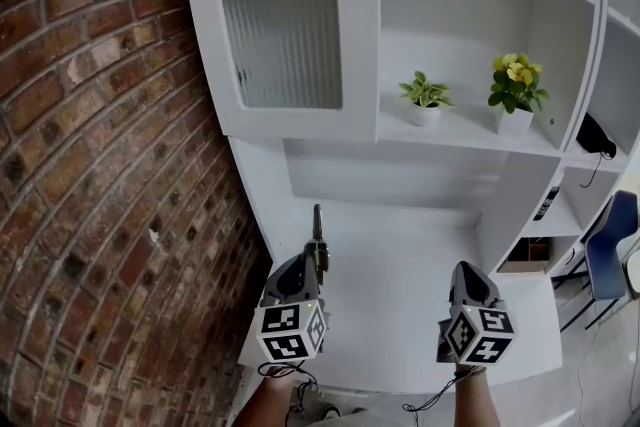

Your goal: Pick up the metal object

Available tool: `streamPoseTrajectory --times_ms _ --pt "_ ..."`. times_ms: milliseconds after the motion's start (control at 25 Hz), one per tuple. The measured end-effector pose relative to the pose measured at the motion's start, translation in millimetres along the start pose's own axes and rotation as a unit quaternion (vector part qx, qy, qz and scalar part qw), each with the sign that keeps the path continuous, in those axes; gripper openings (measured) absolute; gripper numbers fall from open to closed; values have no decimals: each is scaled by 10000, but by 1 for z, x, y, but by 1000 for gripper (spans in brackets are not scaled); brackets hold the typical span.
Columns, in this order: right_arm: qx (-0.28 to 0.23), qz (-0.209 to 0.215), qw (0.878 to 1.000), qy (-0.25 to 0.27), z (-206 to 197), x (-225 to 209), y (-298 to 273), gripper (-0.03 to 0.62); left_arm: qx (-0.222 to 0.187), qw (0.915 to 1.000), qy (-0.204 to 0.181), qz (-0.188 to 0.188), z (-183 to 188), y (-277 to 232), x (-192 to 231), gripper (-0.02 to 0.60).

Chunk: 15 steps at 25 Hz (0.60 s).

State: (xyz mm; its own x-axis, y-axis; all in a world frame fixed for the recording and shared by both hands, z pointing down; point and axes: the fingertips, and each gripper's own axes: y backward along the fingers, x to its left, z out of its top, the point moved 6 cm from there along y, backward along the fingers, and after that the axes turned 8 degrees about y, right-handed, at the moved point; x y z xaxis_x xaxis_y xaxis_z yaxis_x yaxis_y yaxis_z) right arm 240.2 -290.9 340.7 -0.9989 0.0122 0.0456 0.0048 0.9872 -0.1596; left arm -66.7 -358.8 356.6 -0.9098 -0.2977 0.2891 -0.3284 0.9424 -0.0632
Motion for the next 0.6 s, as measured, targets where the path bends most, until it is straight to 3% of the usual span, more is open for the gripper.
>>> streamPoseTrajectory --times_ms 600 --pt "151 22 9999 14 -11 -4 -3 1 104 9999 -45 -65 -5 -2 -3 15"
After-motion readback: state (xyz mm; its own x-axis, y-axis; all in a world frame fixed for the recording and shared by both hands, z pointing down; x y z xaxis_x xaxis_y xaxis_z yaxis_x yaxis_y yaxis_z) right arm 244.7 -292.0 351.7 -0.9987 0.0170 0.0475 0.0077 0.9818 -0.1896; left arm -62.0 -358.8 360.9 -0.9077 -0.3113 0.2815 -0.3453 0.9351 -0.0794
